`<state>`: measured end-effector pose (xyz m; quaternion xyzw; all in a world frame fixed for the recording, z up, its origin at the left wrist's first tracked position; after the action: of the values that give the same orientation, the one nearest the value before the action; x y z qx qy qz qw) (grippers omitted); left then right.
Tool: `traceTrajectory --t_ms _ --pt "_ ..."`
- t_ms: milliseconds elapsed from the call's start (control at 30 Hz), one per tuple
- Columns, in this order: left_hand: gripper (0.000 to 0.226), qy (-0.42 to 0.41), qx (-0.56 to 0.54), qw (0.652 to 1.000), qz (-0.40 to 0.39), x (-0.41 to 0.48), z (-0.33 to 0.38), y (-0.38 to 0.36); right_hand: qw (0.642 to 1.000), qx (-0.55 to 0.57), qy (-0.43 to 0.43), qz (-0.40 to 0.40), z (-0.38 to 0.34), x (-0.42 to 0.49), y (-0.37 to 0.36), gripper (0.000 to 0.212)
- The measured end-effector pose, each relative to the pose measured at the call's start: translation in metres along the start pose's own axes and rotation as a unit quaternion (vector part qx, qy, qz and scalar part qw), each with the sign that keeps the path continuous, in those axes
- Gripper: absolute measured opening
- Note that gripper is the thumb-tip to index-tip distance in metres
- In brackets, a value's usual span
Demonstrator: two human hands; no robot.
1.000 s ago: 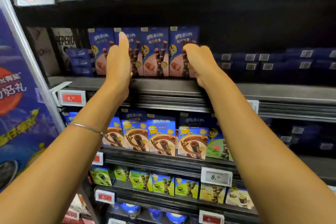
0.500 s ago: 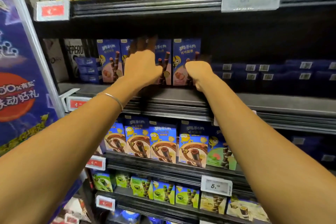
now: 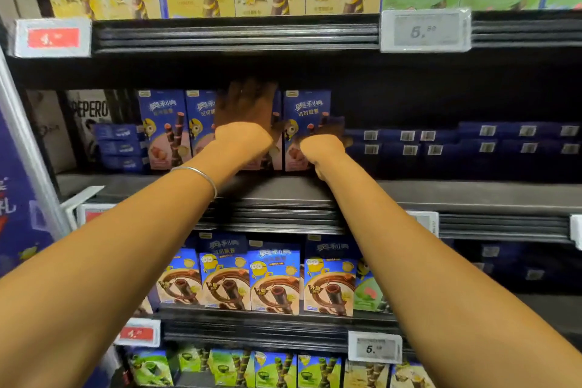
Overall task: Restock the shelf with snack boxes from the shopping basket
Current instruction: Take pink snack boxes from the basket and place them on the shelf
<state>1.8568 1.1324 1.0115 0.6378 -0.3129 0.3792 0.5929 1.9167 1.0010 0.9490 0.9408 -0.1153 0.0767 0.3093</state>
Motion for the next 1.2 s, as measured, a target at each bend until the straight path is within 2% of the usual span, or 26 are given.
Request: traceTrajectory --t_ms 167,233,333,400,500,700,800,933,1033,1100,1167,1200 --pt "0.077 -0.003 0.007 1.000 0.000 0.004 -0.002 -0.002 0.999 -0.032 -0.005 0.013 0.001 0.007 -0.003 0.068" --pt "0.077 -0.007 0.008 1.000 0.008 0.003 -0.001 -0.001 0.998 -0.037 -0.007 0.041 0.003 0.009 -0.001 0.076" --pt "0.075 -0.008 0.004 1.000 0.016 0.002 0.000 -0.001 0.997 0.011 -0.029 0.073 0.006 0.010 0.004 0.095" --pt "0.075 -0.010 0.001 1.000 0.017 0.002 0.000 0.000 0.993 0.030 -0.033 0.105 0.007 0.008 0.010 0.101" --pt "0.076 -0.013 0.006 1.000 0.010 0.001 -0.001 -0.001 0.991 0.050 -0.049 0.113 0.010 0.007 0.010 0.099" --pt "0.073 -0.015 -0.008 1.000 0.011 0.002 -0.004 -0.003 0.994 0.017 -0.039 0.098 0.008 0.009 0.007 0.098" --pt "0.074 -0.010 -0.004 1.000 0.009 0.002 -0.004 -0.004 0.995 0.035 -0.048 0.079 0.010 0.009 0.008 0.088" --pt "0.078 -0.015 -0.004 0.999 0.032 0.000 -0.004 0.000 0.979 0.168 -0.095 0.071 0.014 0.005 0.016 0.070" --pt "0.081 -0.018 -0.050 0.998 0.038 -0.004 -0.005 0.011 0.959 0.253 -0.117 0.052 0.014 -0.002 0.030 0.046" --pt "0.078 0.027 -0.140 0.989 0.036 -0.012 -0.010 0.020 0.934 0.326 -0.134 0.052 0.020 -0.012 0.044 0.027" --pt "0.065 0.114 -0.272 0.954 0.059 -0.029 -0.020 0.032 0.911 0.389 -0.132 0.049 0.027 -0.024 0.058 0.010" --pt "0.055 0.150 -0.328 0.930 0.076 -0.040 -0.023 0.040 0.899 0.418 -0.121 0.041 0.029 -0.031 0.064 0.012"
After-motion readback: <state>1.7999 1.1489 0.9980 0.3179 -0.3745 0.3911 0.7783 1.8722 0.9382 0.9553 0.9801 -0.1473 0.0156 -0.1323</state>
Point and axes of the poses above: each hand's wrist, its own x-axis towards the middle knuckle, its own y-axis out of the back of the hand, z = x × y, the point moved 7 cm from there along x, towards the middle knuckle, and after that the axes turned 12 degrees about z, right-handed, at the moved point
